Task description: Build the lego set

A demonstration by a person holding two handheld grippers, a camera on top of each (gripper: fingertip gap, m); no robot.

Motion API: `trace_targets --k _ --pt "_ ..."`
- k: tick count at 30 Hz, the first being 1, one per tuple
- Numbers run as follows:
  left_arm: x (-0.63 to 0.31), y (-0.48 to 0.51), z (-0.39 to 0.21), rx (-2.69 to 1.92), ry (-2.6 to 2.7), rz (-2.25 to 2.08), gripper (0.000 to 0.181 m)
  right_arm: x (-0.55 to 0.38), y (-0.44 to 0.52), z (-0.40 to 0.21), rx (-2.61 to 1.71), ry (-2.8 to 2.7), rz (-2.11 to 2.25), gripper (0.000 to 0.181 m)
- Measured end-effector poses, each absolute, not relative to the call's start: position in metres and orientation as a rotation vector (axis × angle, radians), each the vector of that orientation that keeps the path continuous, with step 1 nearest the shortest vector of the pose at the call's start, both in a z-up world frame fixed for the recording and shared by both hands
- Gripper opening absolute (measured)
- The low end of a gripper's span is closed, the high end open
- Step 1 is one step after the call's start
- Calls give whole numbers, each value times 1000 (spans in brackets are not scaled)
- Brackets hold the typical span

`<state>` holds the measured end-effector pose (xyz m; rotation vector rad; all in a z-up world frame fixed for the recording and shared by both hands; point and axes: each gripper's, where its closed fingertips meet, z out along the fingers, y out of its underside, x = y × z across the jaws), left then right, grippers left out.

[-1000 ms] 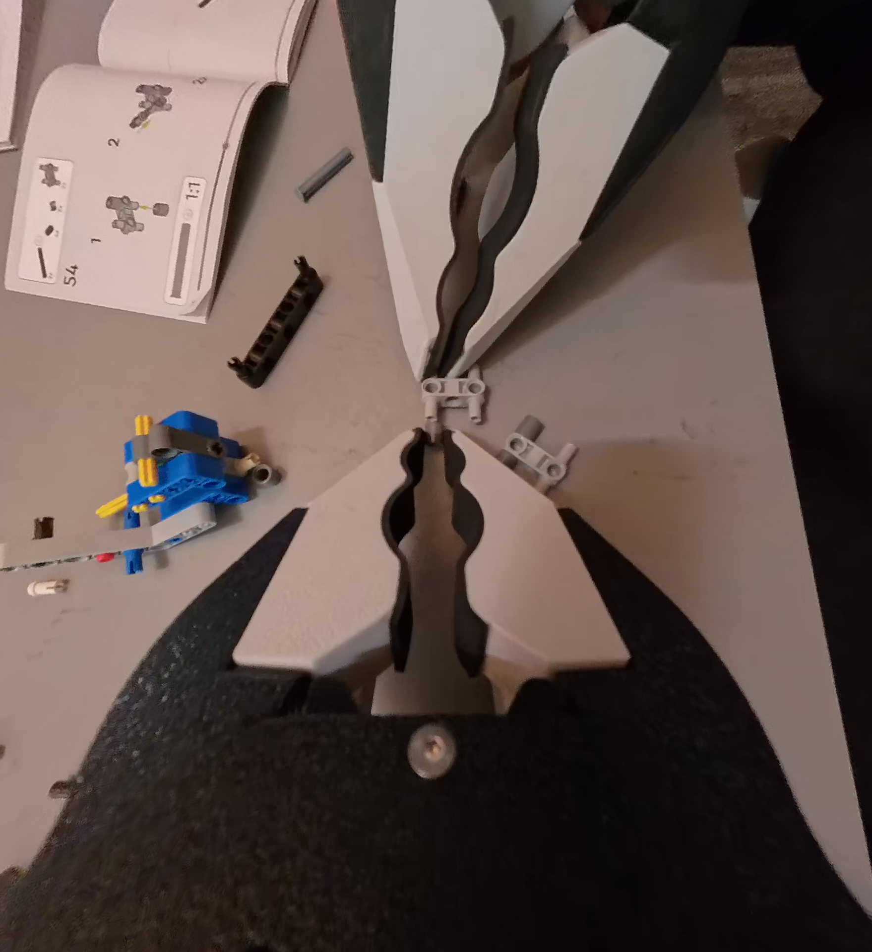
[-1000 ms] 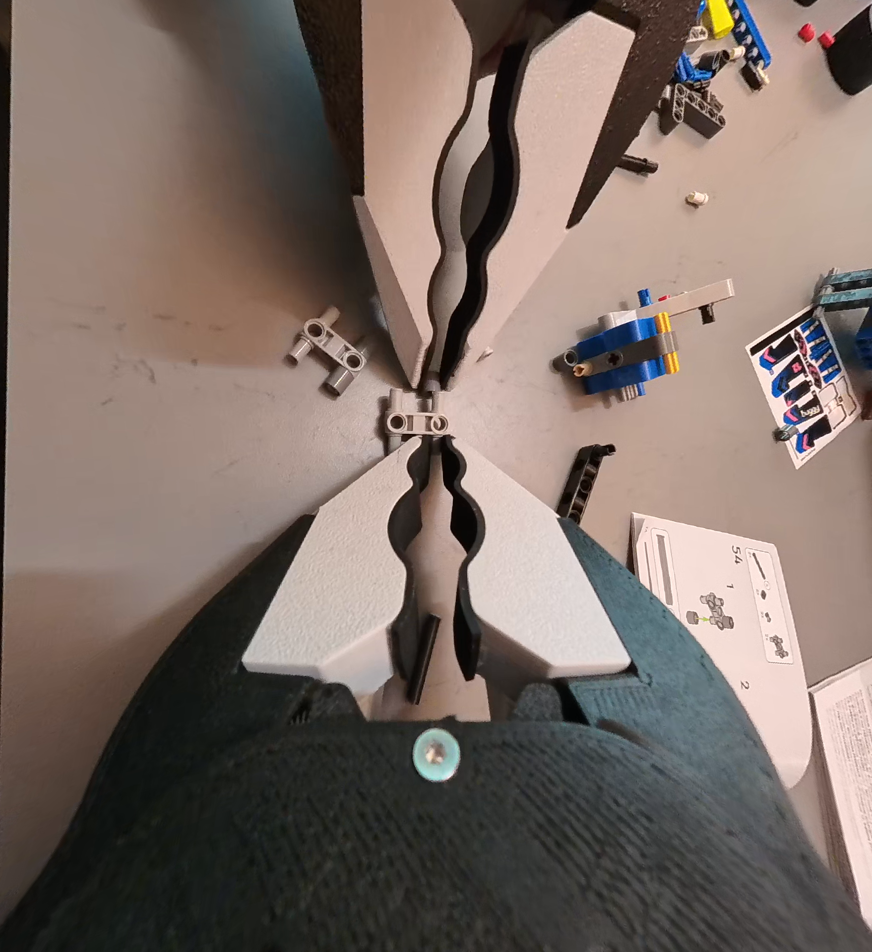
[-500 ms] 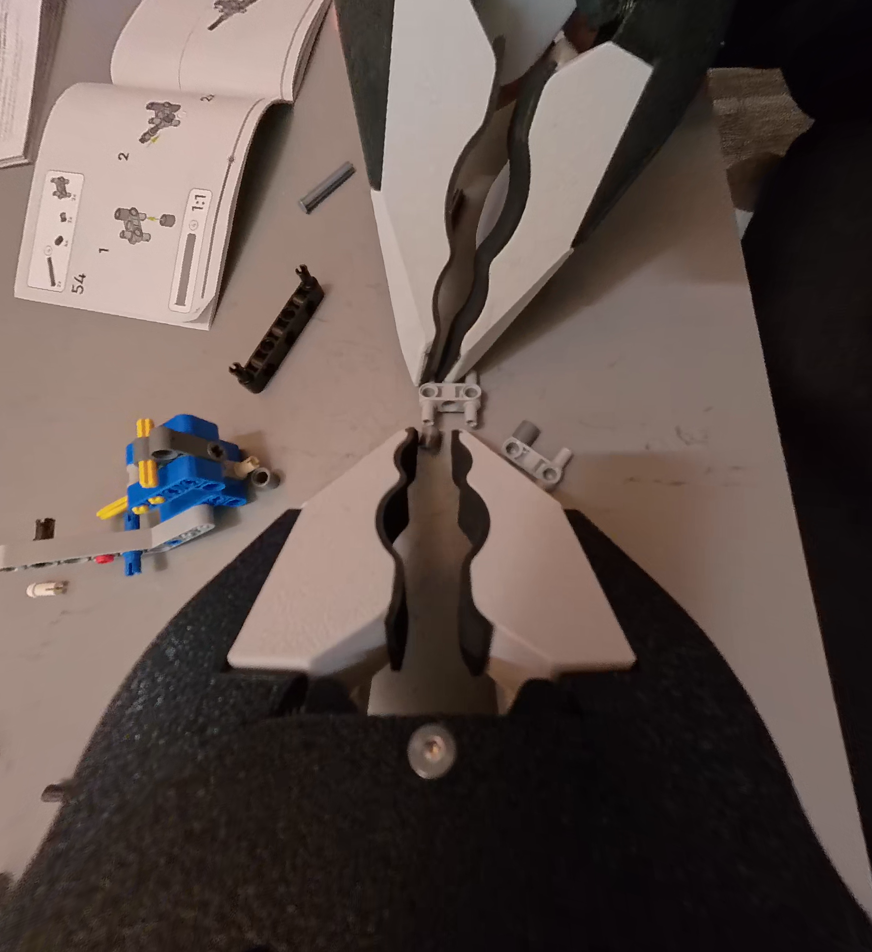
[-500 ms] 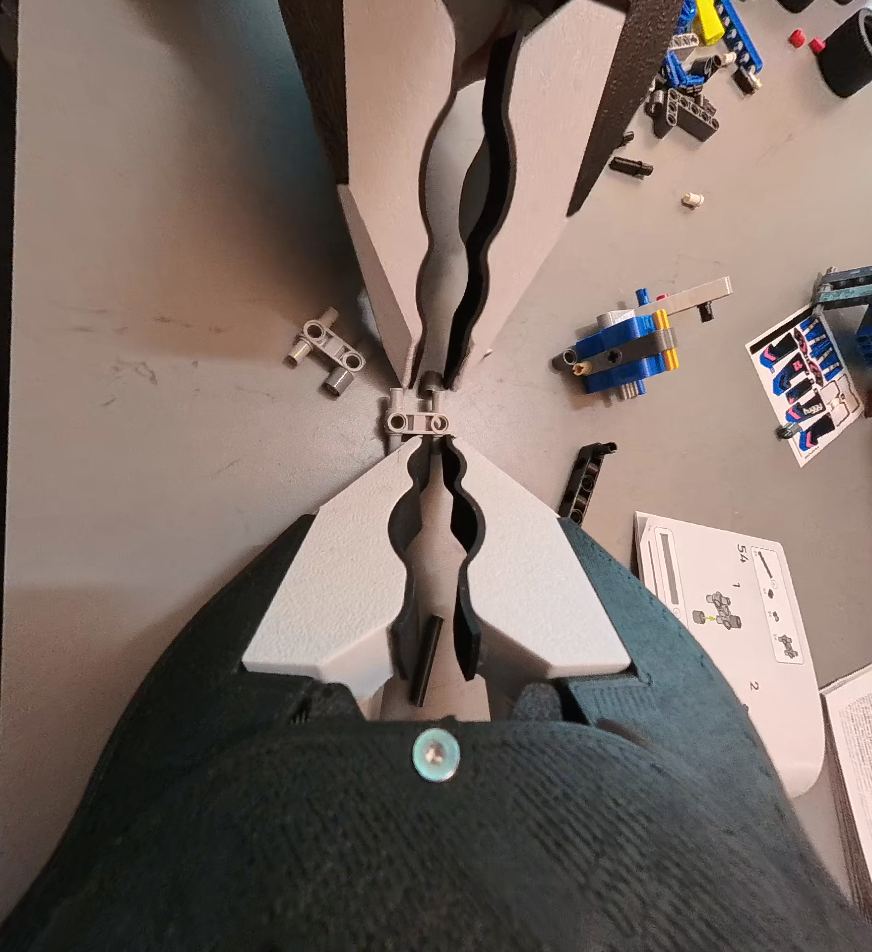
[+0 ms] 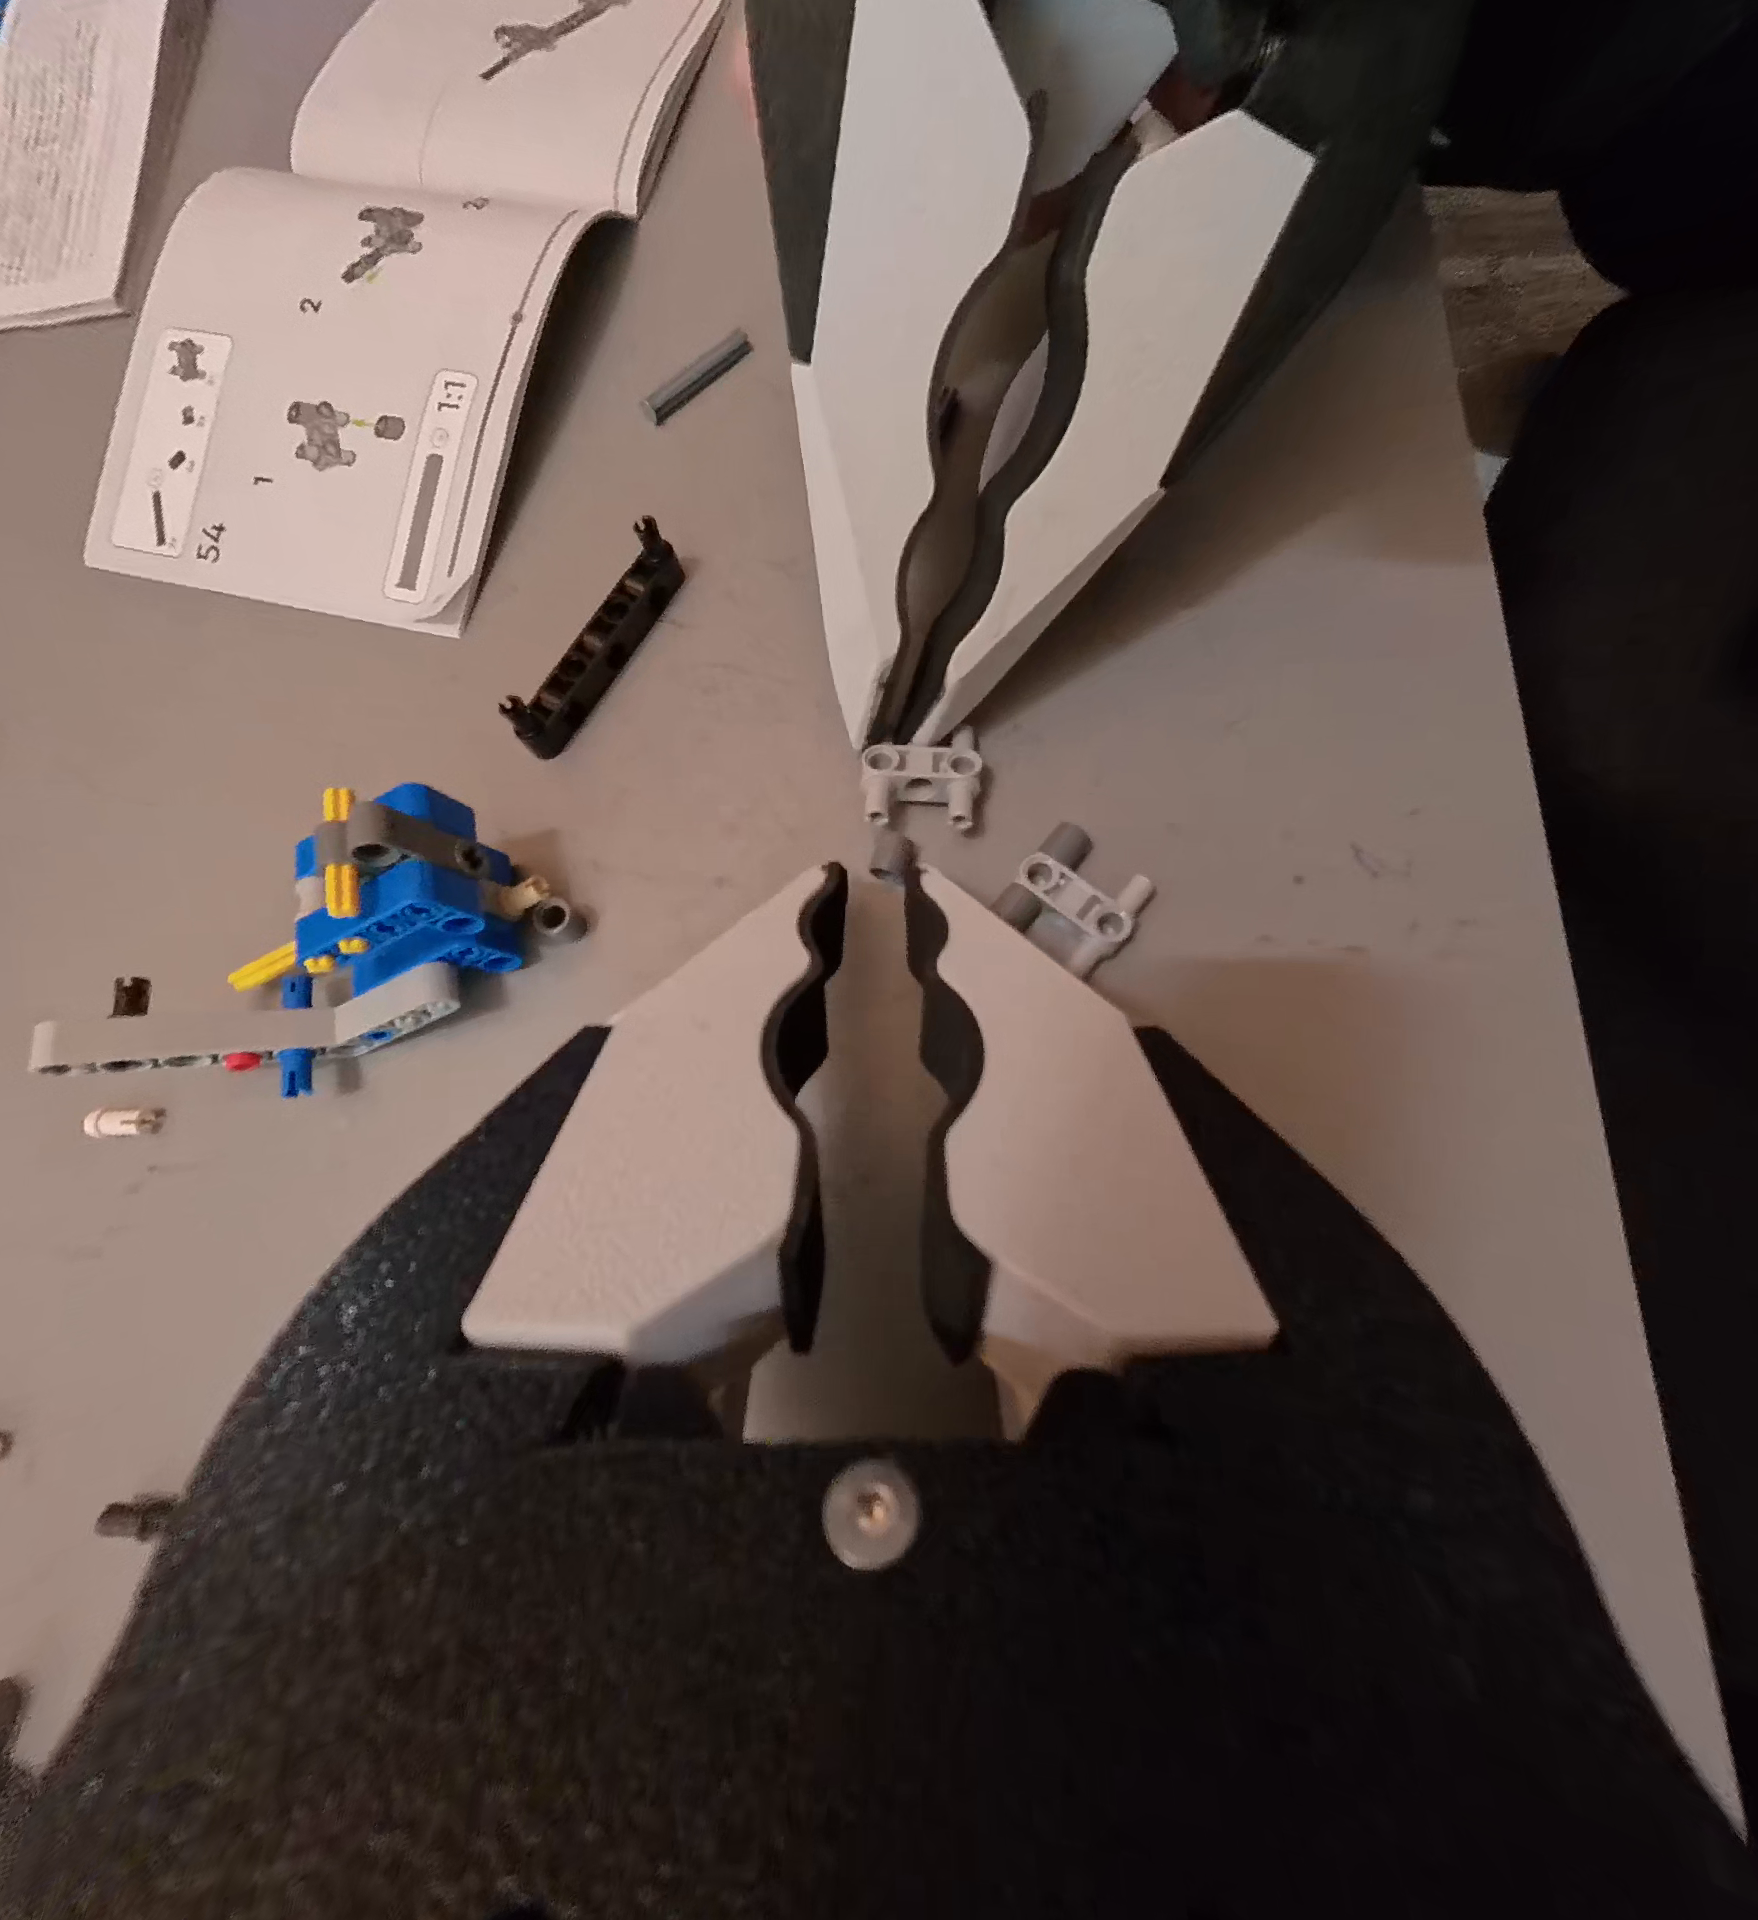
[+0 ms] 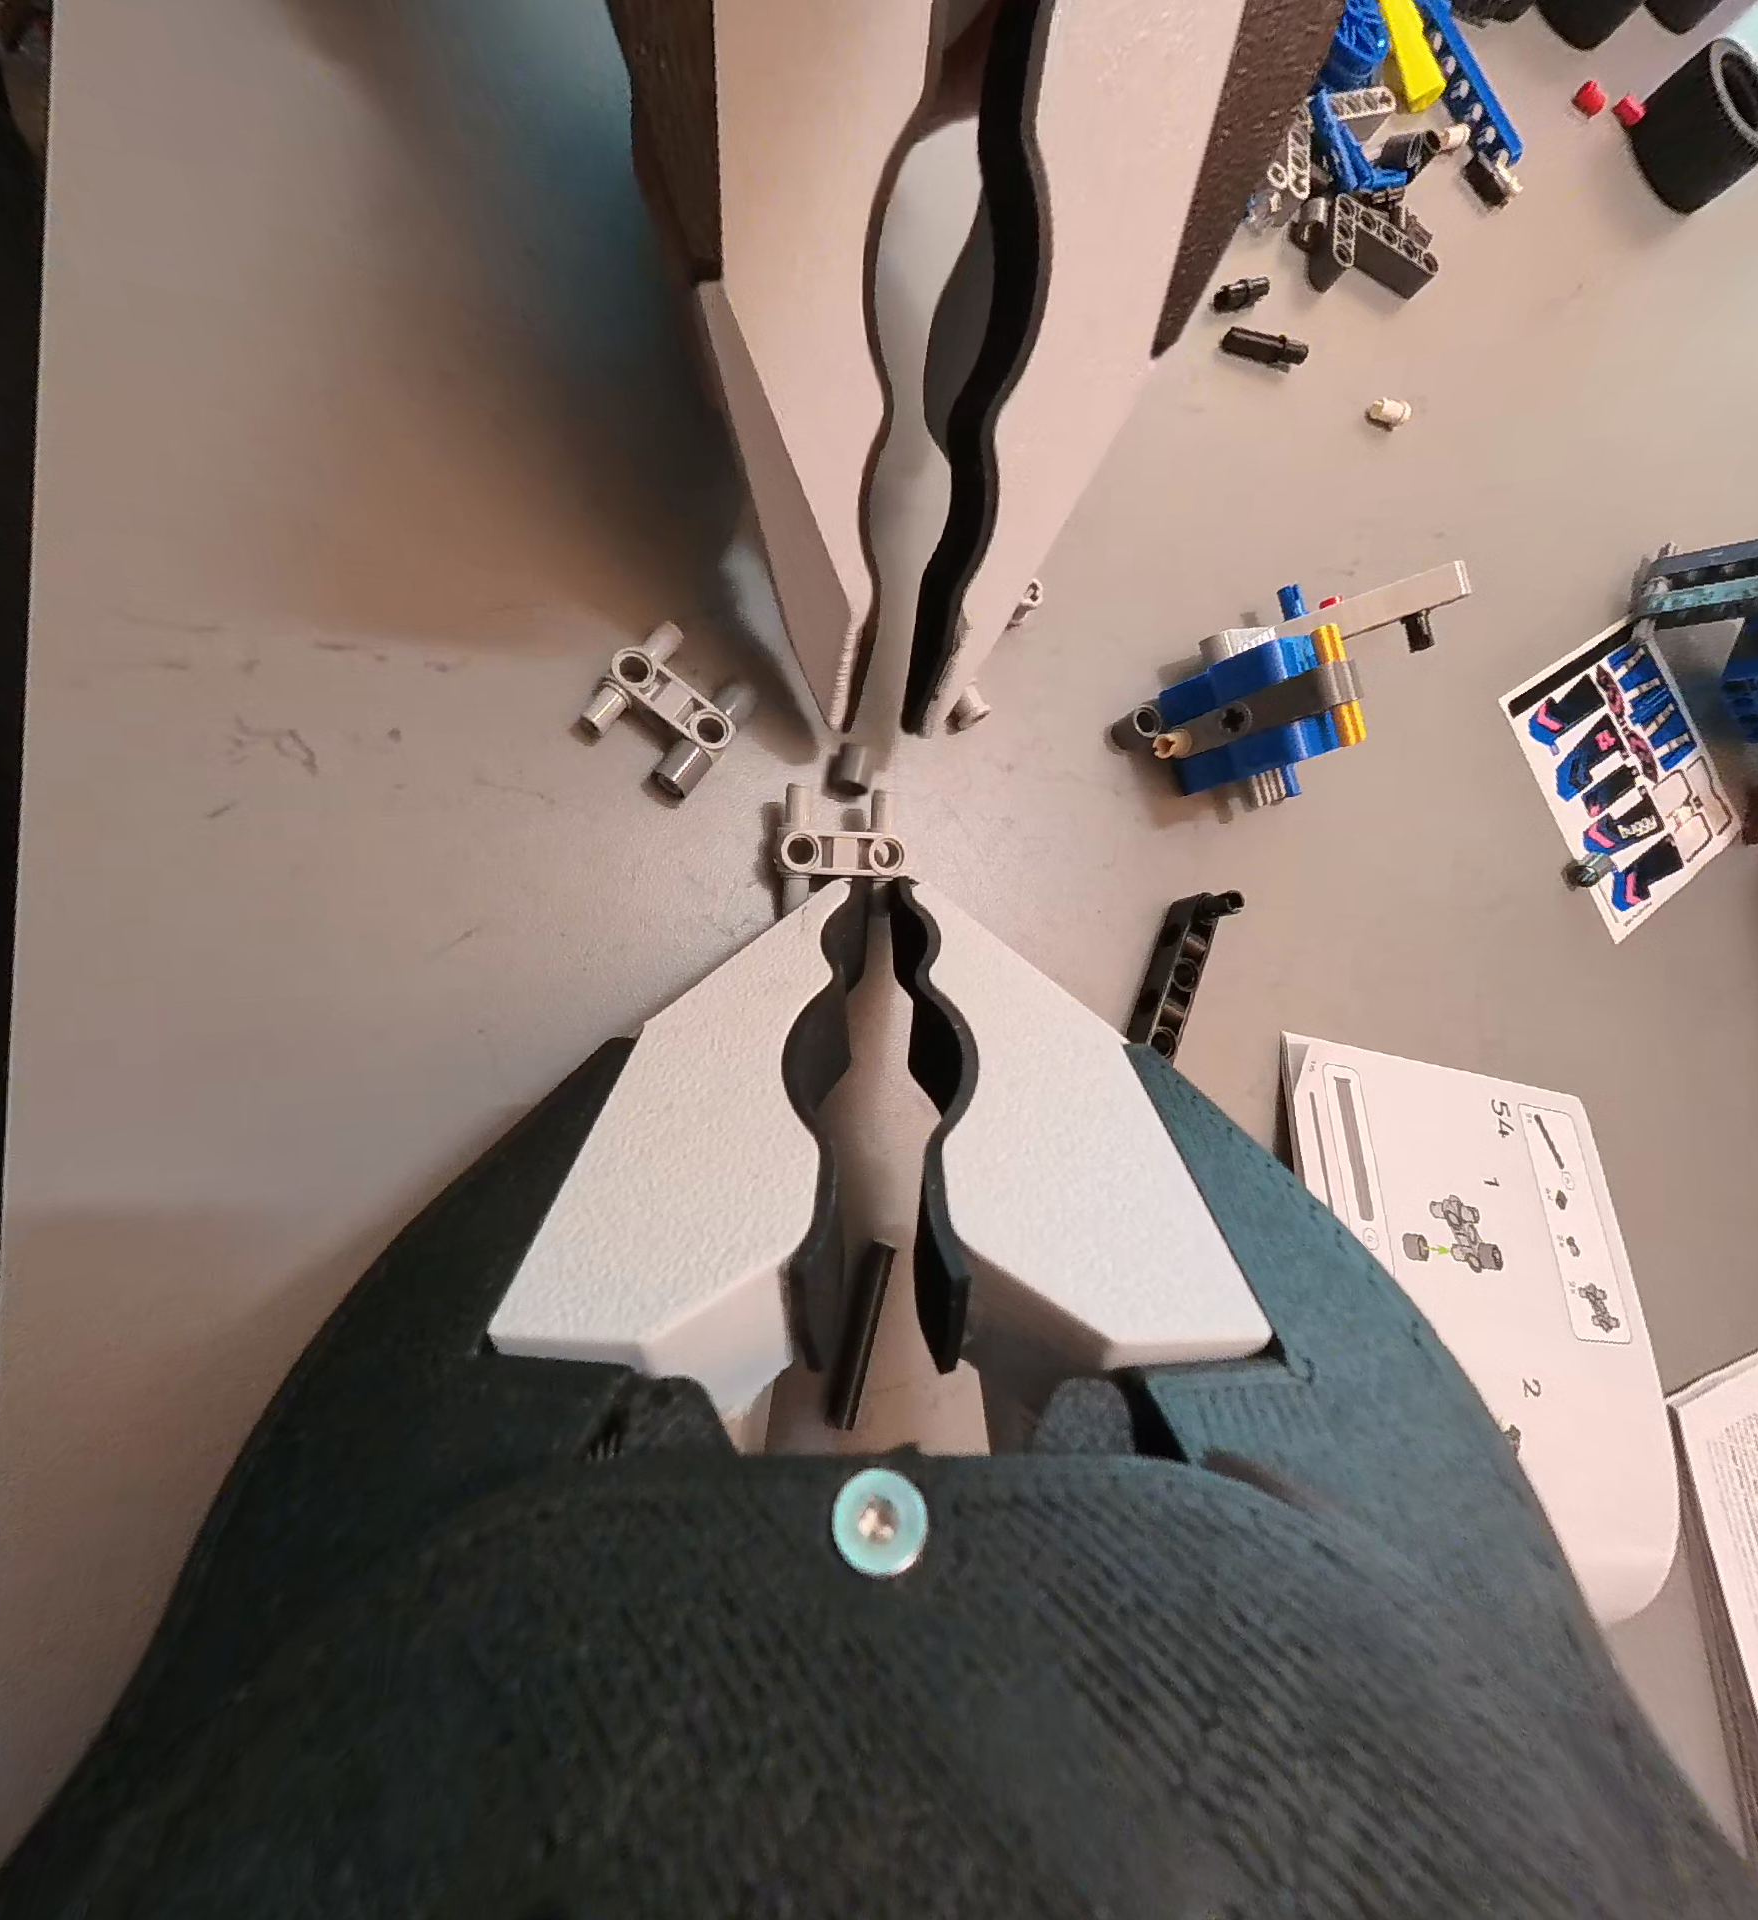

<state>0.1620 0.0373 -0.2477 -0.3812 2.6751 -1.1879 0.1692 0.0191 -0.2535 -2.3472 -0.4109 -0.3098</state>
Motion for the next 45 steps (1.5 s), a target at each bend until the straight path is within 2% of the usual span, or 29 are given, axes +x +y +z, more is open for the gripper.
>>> trace_targets --k 12,24,34,39,45 --pt "160 31 -256 -290 2723 -1144 3 170 20 -253 -2349 -426 -308 3" --pt "164 34 -255 -332 2652 -1130 0 171 21 -253 -2446 -569 -511 3" --pt "163 38 -248 -355 2635 -1191 0 172 22 -254 -2449 -558 -510 3" --pt "164 39 -246 -263 2665 -1165 11 171 22 -254 -2444 -556 -487 3" --pt "161 37 -256 -237 2783 -1137 8 171 22 -254 -2441 -557 -490 3"
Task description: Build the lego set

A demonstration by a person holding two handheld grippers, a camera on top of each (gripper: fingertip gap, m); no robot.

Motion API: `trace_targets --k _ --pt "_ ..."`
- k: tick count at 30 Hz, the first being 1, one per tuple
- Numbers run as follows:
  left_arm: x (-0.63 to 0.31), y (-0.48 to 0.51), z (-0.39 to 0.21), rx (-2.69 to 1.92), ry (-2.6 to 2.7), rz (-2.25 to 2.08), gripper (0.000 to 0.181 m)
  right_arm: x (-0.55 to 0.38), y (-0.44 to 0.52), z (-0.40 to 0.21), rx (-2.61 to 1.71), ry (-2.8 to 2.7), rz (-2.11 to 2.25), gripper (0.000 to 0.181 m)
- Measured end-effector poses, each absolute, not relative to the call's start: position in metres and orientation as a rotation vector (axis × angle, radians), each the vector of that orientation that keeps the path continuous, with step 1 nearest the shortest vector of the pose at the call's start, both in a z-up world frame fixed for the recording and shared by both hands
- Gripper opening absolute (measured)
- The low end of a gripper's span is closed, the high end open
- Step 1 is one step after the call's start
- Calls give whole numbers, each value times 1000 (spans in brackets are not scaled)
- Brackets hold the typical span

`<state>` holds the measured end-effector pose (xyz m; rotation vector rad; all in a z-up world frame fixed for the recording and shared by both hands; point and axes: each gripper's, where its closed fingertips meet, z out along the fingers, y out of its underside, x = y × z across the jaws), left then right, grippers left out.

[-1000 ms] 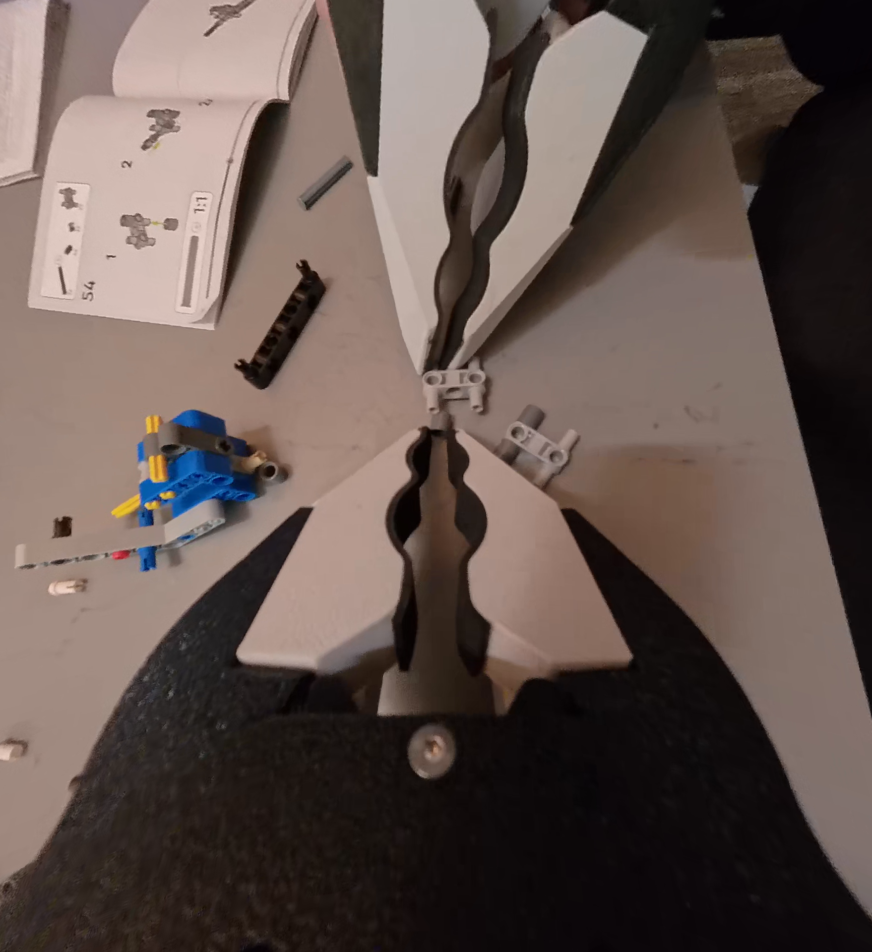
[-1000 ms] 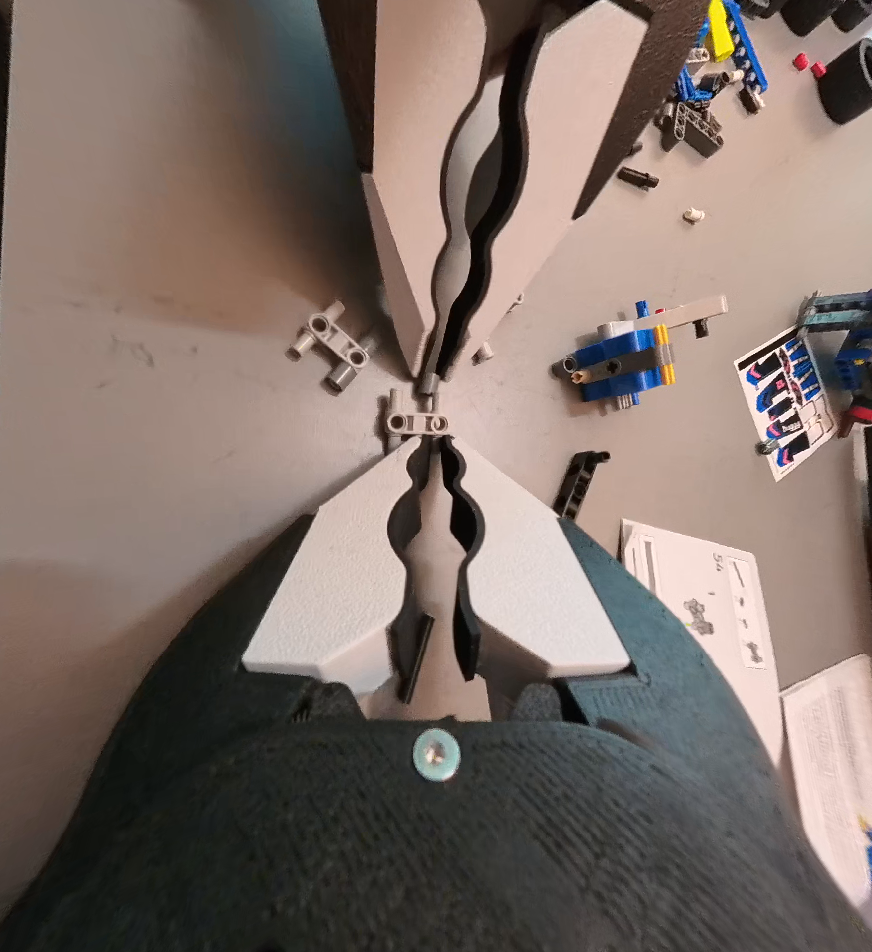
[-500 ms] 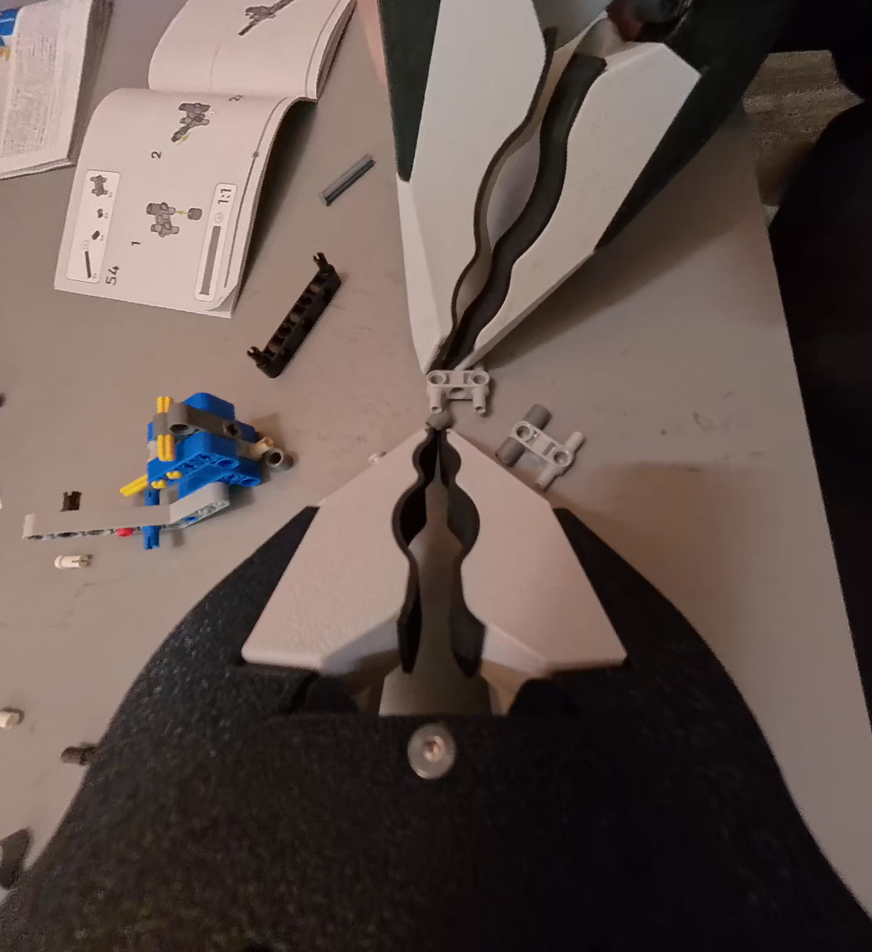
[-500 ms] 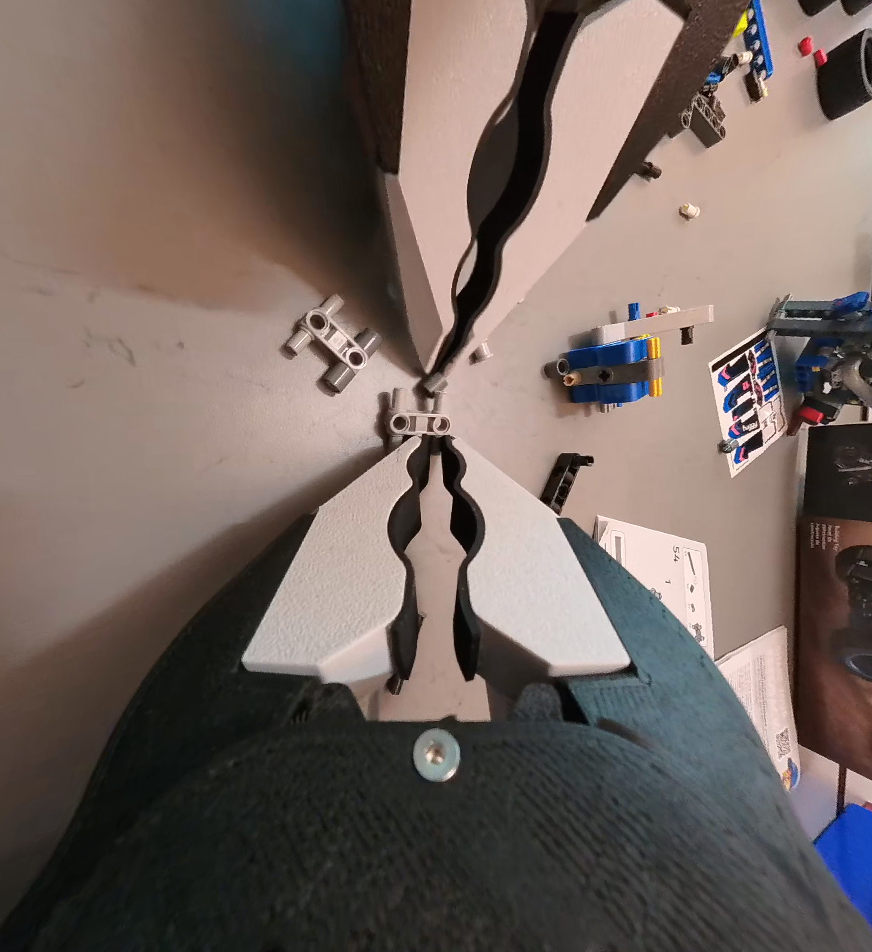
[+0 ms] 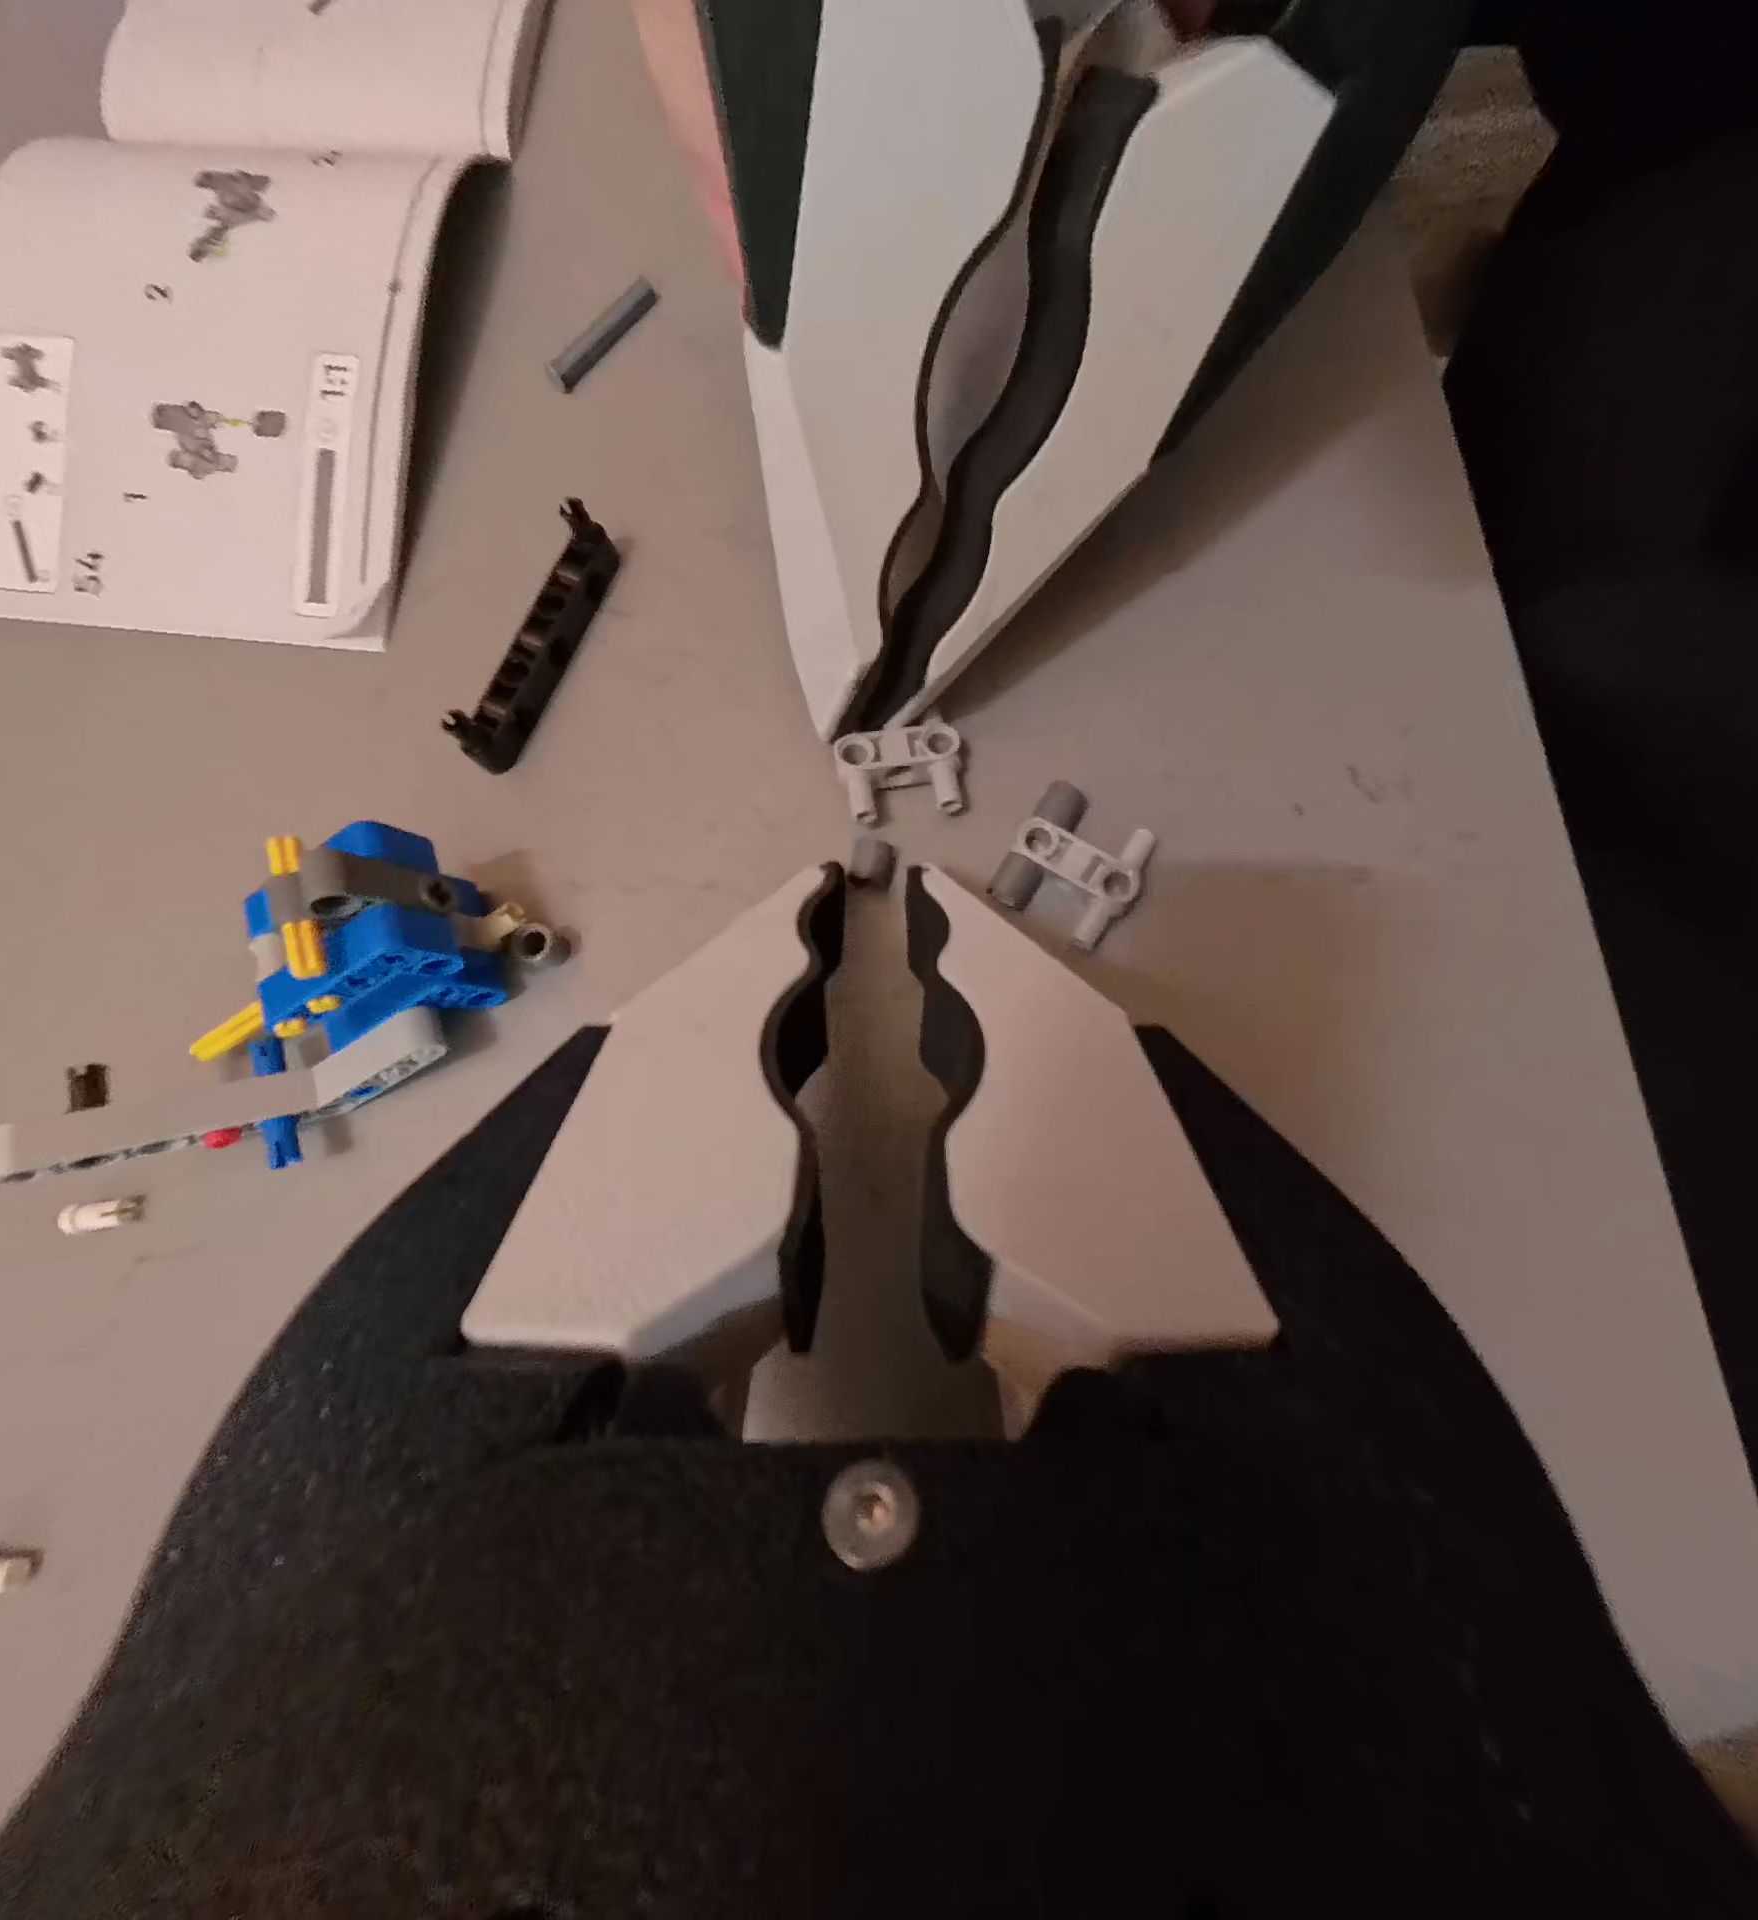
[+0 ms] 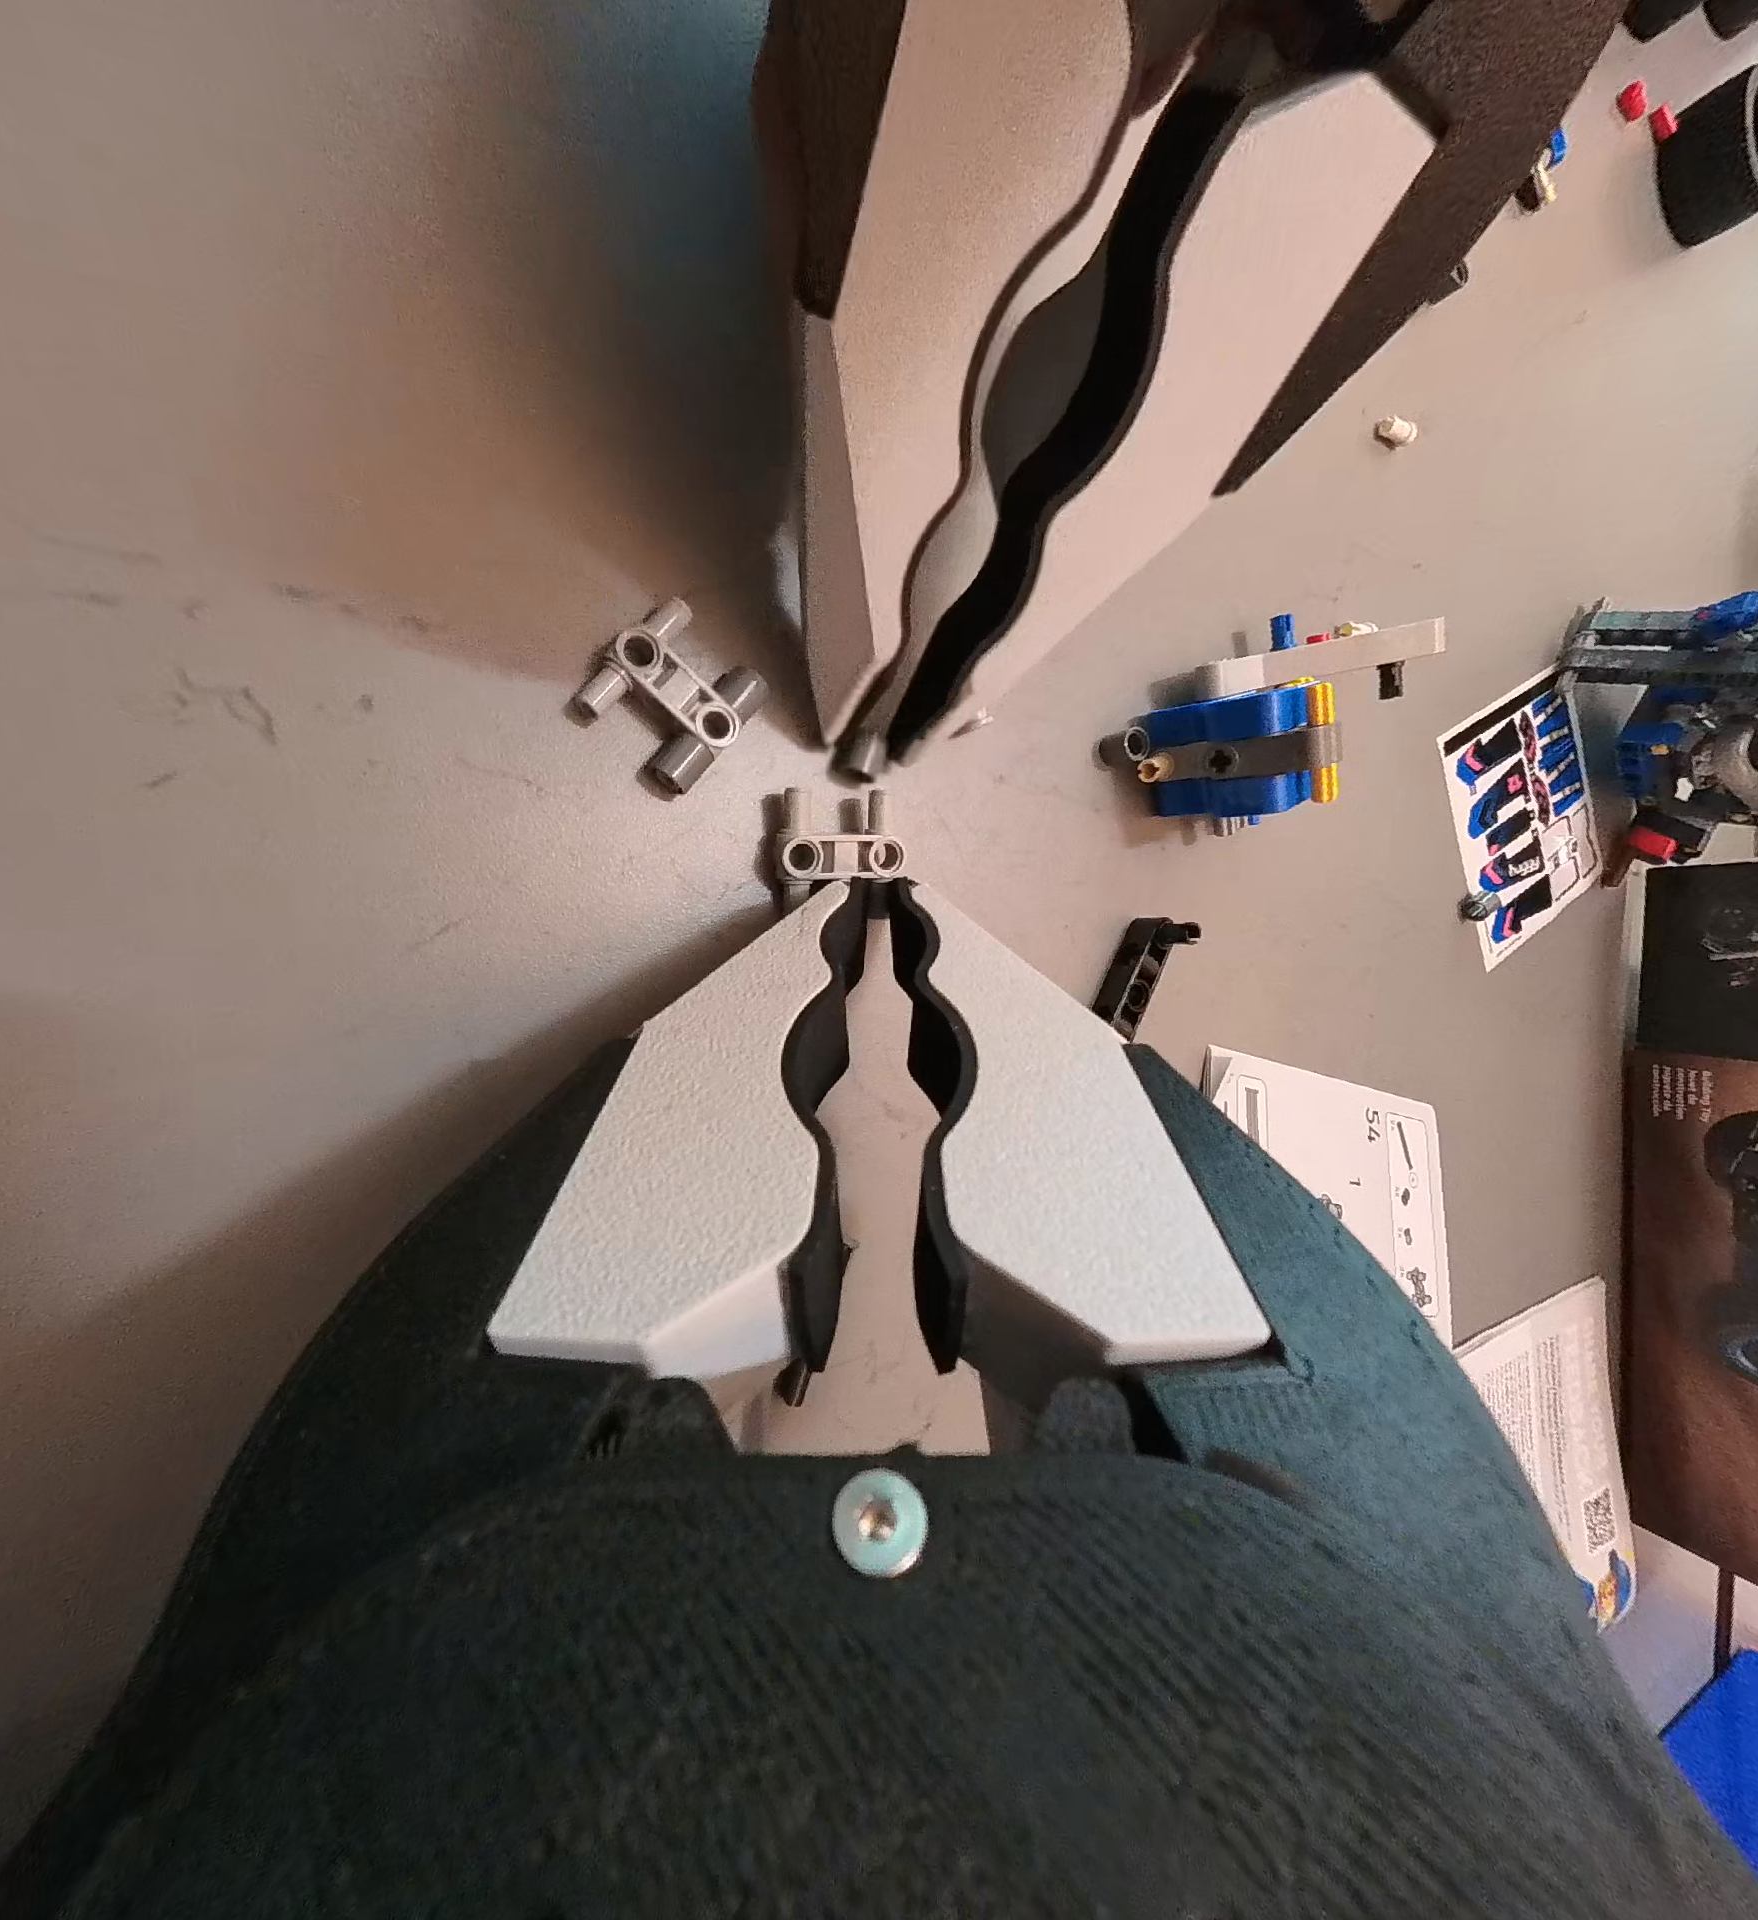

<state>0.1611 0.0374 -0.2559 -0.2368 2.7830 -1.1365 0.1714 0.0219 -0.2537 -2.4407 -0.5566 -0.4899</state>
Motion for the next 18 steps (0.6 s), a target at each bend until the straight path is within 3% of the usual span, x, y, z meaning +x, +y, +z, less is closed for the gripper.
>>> trace_targets --k 18 --pt "168 36 -255 -437 2642 -1104 4 172 23 -254 -2560 -741 -665 3"
